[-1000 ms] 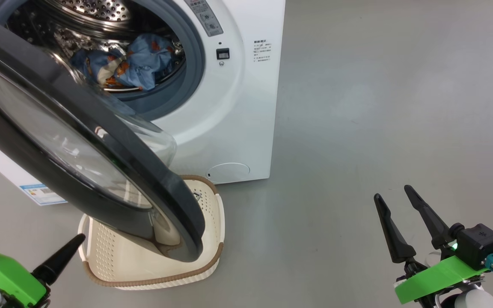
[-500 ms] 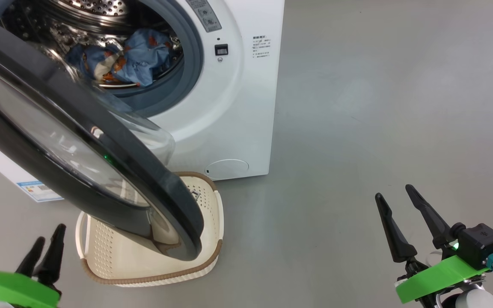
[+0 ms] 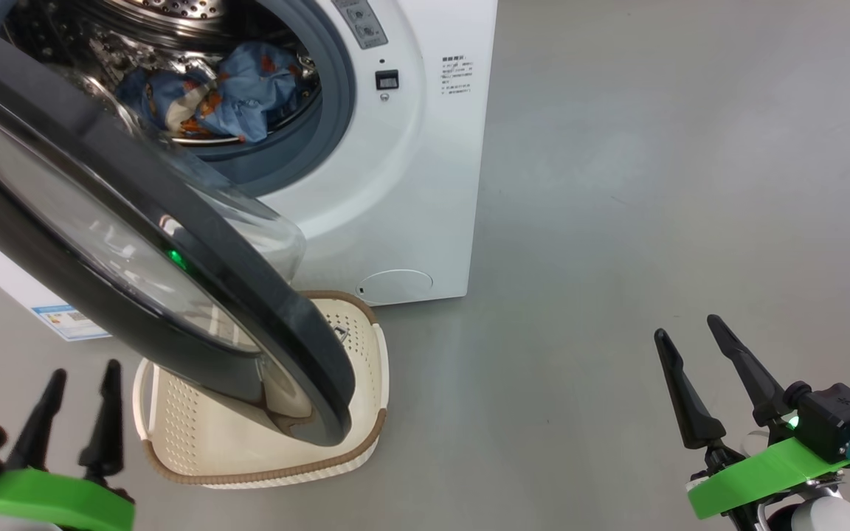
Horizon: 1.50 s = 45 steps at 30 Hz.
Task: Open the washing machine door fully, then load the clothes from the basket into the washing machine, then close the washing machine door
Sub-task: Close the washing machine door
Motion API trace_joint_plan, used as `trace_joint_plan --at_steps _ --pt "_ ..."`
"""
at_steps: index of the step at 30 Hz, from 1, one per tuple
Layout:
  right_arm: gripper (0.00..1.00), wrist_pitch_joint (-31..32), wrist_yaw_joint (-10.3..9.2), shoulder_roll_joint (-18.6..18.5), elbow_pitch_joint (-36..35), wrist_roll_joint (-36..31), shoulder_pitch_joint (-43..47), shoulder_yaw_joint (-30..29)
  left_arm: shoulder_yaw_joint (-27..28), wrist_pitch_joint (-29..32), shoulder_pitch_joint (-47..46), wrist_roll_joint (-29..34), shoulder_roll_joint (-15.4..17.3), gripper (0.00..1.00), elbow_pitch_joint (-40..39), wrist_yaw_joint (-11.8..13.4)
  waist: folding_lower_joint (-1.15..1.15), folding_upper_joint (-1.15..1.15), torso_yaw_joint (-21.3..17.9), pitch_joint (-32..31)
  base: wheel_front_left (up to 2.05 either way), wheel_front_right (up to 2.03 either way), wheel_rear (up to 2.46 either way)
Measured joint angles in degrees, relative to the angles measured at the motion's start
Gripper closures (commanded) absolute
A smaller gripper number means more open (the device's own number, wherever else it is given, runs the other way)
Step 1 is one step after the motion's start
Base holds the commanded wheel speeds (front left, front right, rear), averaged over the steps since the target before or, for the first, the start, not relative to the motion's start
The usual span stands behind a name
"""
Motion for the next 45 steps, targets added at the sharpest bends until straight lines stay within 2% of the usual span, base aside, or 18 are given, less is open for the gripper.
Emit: trace_joint_plan --at_steps 8,12,25,45 --pt "0.00 0.0 0.00 0.0 0.0 0.0 0.0 0.0 6.6 -0.4 3.8 14.4 -5.8 0.00 -6.9 0.0 0.00 0.00 -0.4 0.3 0.00 0.00 0.00" --pt "0.00 0.0 0.00 0.0 0.0 0.0 0.0 -0.1 7.9 -0.4 5.3 17.6 -7.9 0.00 -8.5 0.0 0.00 0.00 -0.5 0.4 0.00 0.00 0.00" --pt "0.00 0.0 0.00 0.1 0.1 0.0 -0.1 -0.3 11.6 -0.4 7.0 19.1 -11.2 0.00 -8.4 0.0 0.00 0.00 -0.6 0.5 0.00 0.00 0.00" --pt "0.00 0.0 0.00 0.3 0.1 0.0 -0.1 -0.3 11.1 -0.4 7.8 18.5 -11.7 0.00 -7.3 0.0 0.00 0.00 -0.6 0.0 0.00 0.00 0.00"
